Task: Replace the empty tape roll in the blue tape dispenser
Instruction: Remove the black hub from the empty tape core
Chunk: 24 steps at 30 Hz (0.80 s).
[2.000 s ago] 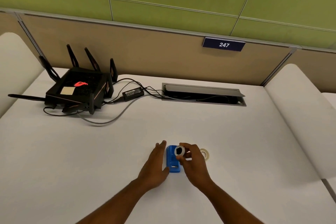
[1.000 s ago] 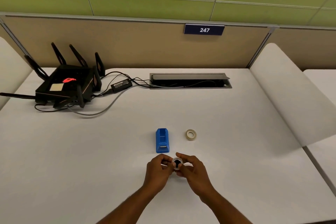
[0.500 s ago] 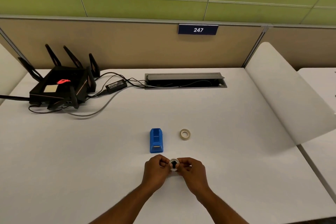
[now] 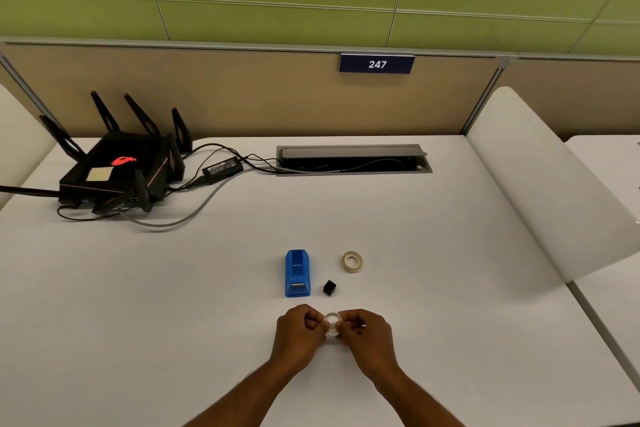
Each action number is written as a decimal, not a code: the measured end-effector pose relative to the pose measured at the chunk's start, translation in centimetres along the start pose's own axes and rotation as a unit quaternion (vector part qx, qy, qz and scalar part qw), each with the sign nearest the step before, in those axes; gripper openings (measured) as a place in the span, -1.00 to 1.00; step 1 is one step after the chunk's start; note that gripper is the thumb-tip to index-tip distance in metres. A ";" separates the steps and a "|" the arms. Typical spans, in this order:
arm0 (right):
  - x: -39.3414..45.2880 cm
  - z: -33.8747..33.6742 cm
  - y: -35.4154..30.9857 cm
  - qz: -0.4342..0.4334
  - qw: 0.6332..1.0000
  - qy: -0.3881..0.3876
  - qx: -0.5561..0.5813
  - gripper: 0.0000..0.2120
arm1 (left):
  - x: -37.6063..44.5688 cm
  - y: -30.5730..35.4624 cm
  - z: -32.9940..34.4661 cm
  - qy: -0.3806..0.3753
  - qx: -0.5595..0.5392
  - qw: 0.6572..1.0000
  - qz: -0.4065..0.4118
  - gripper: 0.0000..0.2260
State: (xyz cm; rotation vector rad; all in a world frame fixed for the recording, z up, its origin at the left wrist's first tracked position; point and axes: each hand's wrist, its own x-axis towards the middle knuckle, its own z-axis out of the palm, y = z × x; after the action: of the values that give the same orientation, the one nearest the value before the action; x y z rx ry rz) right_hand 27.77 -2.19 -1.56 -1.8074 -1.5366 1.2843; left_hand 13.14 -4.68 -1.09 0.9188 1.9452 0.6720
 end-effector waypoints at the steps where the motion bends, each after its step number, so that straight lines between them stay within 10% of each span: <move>1: -0.1 -0.1 0.0 0.004 1.000 0.001 -0.002 -0.86 | 0.0 -0.1 -0.1 -0.003 -0.001 1.000 0.002 -0.91; 24: -1.2 -0.3 2.4 0.027 0.998 -0.029 -0.054 -0.88 | -1.5 -2.1 0.6 0.013 0.181 0.977 0.112 -0.88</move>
State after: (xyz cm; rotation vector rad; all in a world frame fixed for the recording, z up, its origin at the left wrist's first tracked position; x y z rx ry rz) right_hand 29.36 -3.98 -2.92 -1.9063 -1.6274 1.3109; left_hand 13.45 -7.08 -2.24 1.3764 2.0427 0.4605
